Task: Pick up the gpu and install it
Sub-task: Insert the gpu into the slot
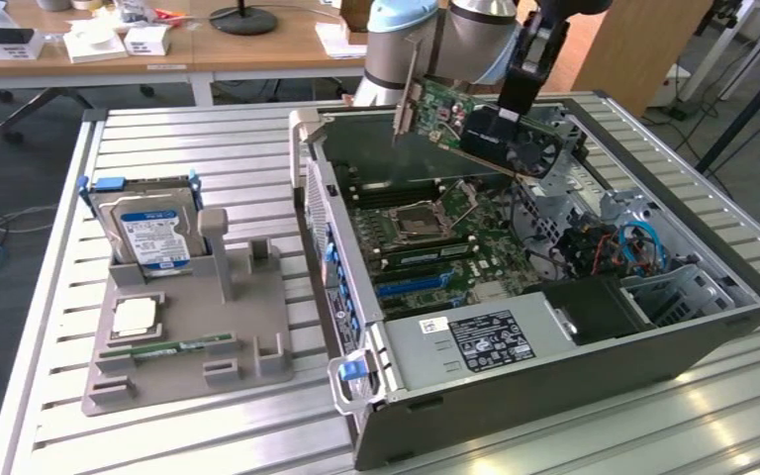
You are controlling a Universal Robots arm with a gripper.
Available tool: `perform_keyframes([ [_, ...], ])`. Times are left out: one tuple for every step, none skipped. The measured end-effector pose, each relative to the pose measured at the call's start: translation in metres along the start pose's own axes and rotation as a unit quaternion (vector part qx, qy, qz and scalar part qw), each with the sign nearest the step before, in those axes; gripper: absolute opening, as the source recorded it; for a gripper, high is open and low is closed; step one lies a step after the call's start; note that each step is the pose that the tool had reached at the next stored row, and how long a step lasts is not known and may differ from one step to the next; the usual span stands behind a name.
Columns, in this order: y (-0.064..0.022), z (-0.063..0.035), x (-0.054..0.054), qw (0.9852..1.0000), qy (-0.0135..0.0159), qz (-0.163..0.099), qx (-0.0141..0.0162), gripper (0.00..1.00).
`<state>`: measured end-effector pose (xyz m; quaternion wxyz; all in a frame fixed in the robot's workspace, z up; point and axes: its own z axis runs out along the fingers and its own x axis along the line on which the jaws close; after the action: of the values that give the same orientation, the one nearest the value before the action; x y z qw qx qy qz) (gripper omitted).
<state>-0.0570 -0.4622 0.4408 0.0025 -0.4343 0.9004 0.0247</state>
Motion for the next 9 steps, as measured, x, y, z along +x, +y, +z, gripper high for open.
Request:
perform_keyframes([
  [0.0000,0.0000,0.0000,1.0000,0.0004,-0.009,-0.0002,0.26],
  [0.0000,0.0001,0.0000,0.9998,0.0007,-0.018,-0.0005,0.26],
  [0.0000,0.0001,0.0000,0.9996,0.0011,-0.027,-0.0007,0.26],
  [0.0000,0.0001,0.0000,0.9994,0.0015,-0.036,-0.0009,0.26],
  [0.0000,0.0001,0.0000,0.9990,0.0019,-0.045,-0.0011,0.26],
  [0.0000,0.0001,0.0000,0.9985,0.0023,-0.055,-0.0014,0.26],
  [0.0000,0.0001,0.0000,0.9980,0.0027,-0.064,-0.0016,0.26],
  [0.0000,0.0002,0.0000,0.9974,0.0030,-0.073,-0.0019,0.26],
  [0.0000,0.0002,0.0000,0.9967,0.0034,-0.082,-0.0021,0.26],
])
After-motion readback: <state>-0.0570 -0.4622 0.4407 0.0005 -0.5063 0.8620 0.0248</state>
